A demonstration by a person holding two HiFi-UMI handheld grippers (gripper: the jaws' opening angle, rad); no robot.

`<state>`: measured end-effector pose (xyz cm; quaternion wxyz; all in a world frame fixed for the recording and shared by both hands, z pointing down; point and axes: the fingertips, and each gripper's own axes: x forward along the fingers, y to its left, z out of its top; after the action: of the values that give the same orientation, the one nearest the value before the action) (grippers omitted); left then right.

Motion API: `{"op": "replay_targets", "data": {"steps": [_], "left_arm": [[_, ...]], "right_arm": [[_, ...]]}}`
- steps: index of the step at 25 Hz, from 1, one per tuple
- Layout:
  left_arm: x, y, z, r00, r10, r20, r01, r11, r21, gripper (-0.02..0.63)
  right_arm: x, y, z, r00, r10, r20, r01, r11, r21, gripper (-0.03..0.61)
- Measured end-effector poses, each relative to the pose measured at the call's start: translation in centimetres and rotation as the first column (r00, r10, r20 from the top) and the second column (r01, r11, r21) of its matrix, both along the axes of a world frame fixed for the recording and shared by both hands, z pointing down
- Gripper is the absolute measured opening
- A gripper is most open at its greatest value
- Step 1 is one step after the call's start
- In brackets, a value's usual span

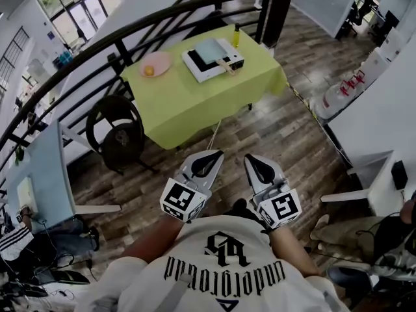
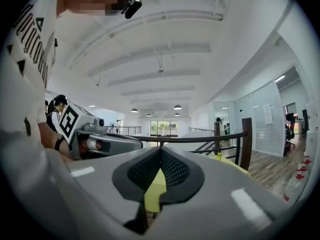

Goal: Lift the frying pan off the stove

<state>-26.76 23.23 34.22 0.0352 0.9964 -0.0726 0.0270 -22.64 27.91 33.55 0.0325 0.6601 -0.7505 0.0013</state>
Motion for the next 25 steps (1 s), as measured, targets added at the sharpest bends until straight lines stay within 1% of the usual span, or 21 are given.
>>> {"op": "replay_targets", "data": {"steps": [6,10,13,16,18,21,25], "left_arm": [[9.1,0.8,-0.5,1.000,0.012,0.007,-0.012,1.000,-0.010,0.008],[13.8,1.4,-0.7,1.000,0.000,0.004,0.000,1.000,-0.012,0.008],[16.1,1.7,-0.2,1.000,0.006,0.014,-0.006,1.000,-0.024,0.008],[17.4,1.3,0.1,1.000,0.010,0.026,-0.009,1.000,-0.026,0.008],[18.3,0.6,0.4,1.000,0.000,0.030,0.001,1.000,-0.027,0.008],[19.6,-0.3,0.8,1.000,0.007,0.021,-0.006,0.998,-0.056,0.008],[21.9,-2.2,1.7,0.999,0.025,0.023,-0.023,0.998,-0.055,0.008]], "right_arm": [[7.7,0.3,-0.1,1.000,-0.027,0.015,0.027,0.999,-0.023,0.002],[12.0,0.8,-0.1,0.998,-0.063,0.007,0.063,0.997,-0.036,0.002],[14.6,0.8,-0.1,0.998,-0.063,0.020,0.063,0.997,-0.038,0.002],[16.4,0.7,-0.2,0.998,-0.058,0.030,0.059,0.998,-0.031,0.002],[17.4,0.3,0.3,0.998,-0.058,0.036,0.060,0.997,-0.039,0.002],[18.6,-0.4,0.9,0.997,-0.055,0.048,0.058,0.997,-0.052,0.002],[20.5,-2.1,1.5,0.998,-0.044,0.040,0.046,0.997,-0.060,0.002]]}}
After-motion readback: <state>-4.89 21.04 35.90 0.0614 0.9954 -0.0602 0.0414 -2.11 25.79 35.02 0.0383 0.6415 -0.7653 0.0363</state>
